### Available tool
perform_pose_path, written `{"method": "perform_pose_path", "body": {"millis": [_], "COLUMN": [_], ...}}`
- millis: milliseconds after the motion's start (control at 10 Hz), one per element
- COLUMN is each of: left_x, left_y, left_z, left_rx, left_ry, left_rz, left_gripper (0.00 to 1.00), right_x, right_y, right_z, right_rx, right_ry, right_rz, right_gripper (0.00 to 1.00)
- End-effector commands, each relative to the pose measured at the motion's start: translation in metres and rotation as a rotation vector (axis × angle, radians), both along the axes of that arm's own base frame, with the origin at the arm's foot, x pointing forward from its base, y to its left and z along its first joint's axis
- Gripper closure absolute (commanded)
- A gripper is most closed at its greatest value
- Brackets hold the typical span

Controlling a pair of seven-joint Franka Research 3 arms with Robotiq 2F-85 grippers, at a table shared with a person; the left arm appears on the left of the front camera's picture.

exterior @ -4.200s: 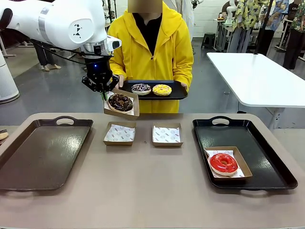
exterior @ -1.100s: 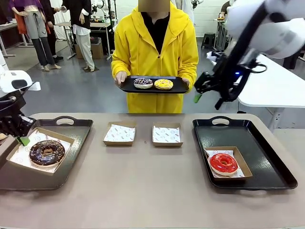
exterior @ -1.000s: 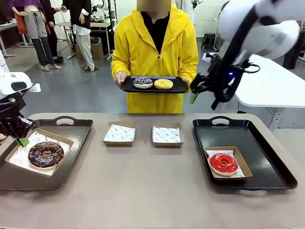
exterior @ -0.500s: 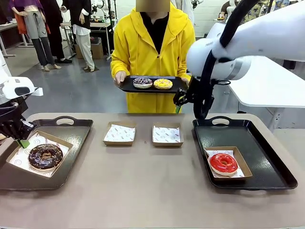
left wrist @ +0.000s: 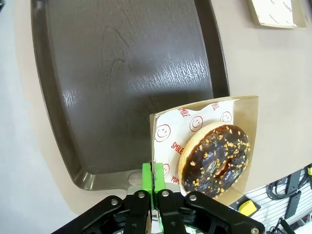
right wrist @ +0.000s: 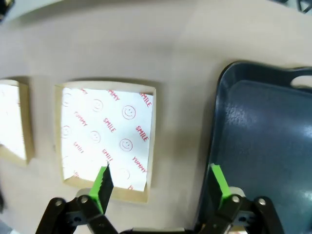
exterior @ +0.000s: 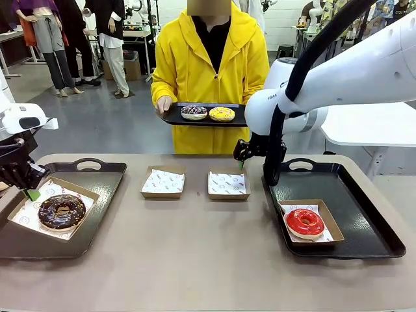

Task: Individually package the donuts and arrange them on the tray.
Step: Place the picked Paper togo box on the Handle tray while simultaneously picking up another Paper togo box from the table with the other hand.

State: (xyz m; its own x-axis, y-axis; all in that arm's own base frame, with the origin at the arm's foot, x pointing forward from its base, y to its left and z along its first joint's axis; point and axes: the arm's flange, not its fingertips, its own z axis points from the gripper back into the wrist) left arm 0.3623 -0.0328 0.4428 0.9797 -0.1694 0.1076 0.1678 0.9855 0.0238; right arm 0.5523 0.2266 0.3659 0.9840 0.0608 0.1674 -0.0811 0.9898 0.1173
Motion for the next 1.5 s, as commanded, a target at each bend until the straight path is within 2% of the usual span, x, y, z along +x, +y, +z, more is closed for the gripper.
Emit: {"method": "perform_pose_path", "body": {"millis": [0, 100, 600, 700, 1000, 1200, 1400], "left_x": [-0.002, -0.002, 0.0, 0.009, 0.002, -0.006, -0.009], "left_y": [-0.001, -0.001, 0.0, -0.003, -0.01, -0.008, -0.006], "left_z": [0.002, 0.002, 0.0, -0.004, -0.027, -0.033, -0.036], "left_rx": [-0.009, -0.009, 0.0, -0.046, -0.015, 0.008, 0.028], "left_ry": [0.005, 0.005, 0.0, 0.043, 0.125, 0.116, 0.076], "left_rz": [0.004, 0.004, 0.0, 0.103, 0.296, 0.257, 0.224], "left_gripper": [0.99, 0.99, 0.99, 0.99, 0.99, 0.99, 0.99], "right_x": [-0.007, 0.0, -0.001, -0.003, -0.001, 0.003, 0.009], "right_y": [0.008, 0.0, 0.002, 0.004, 0.015, 0.021, 0.027], "right_z": [0.0, 0.0, -0.001, -0.009, -0.028, -0.036, -0.046], "right_rx": [0.008, 0.0, 0.001, -0.041, -0.062, -0.068, -0.08], "right_ry": [-0.021, 0.0, -0.002, -0.014, 0.006, 0.017, 0.025], "right_rz": [-0.007, 0.0, 0.003, -0.08, -0.098, -0.091, -0.101], "right_gripper": [0.0, 0.0, 0.0, 0.0, 0.0, 0.0, 0.0]}}
